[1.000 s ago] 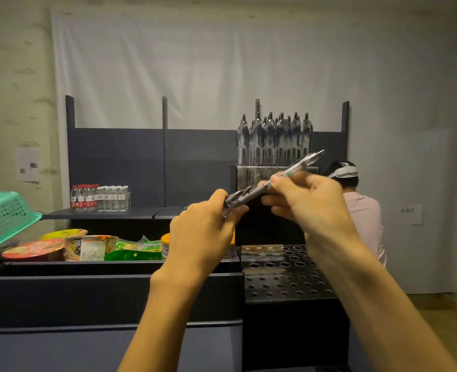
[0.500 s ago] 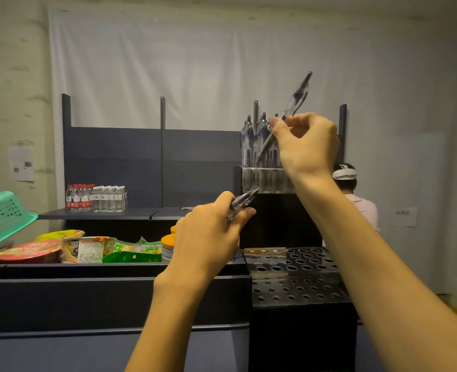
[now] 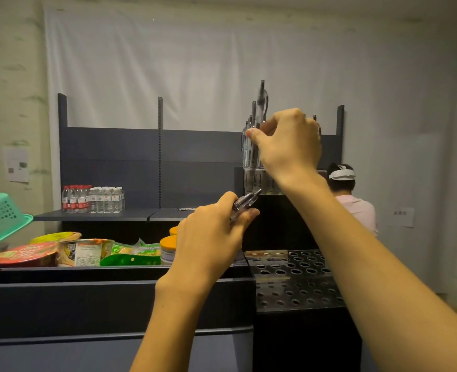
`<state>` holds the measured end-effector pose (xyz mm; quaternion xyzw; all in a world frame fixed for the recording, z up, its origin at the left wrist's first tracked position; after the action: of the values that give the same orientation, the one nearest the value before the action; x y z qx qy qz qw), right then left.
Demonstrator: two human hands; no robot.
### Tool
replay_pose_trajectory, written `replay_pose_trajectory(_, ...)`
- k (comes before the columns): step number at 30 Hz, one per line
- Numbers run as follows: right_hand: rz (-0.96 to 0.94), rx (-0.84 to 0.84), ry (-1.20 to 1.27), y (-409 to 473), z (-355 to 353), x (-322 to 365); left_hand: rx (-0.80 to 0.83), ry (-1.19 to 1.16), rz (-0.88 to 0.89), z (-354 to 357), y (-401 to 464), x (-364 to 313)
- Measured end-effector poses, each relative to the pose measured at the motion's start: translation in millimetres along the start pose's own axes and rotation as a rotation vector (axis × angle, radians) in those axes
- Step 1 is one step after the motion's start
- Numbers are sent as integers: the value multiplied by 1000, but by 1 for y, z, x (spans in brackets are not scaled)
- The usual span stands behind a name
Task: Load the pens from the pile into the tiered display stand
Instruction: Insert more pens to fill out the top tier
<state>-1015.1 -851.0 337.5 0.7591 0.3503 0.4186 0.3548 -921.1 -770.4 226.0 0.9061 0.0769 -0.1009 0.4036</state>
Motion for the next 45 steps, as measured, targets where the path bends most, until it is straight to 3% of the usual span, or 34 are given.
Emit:
replay_pose_trajectory(11,7,102,-284,-2,3,18,11,3,-13,-1,-1,-2)
replay_pose_trajectory(16,20,168,-282,-7,14,13,6,-8,-19,-3,-2,-1)
replay_pose_trajectory(25,16,65,-223,-18,10,9,-6,-6,-15,-3,-2,0)
replay_pose_trajectory(39,-6,139,-209,-19,9,5,5,7,-28,-1,-2,-5)
replay_pose_trajectory(45,-24,166,-321,-19,9,12,14,4,-23,1,-2,-7)
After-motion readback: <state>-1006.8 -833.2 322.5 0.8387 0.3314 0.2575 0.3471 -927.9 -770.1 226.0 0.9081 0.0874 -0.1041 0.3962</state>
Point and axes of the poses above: each hand's wrist, its own y-axis towards the middle knuckle, its own z-axis out of the palm, x = y × z, the point moved 4 cm from there along y, towards the middle knuckle, and after that the axes turned 12 degrees about x, right-handed, at the moved point
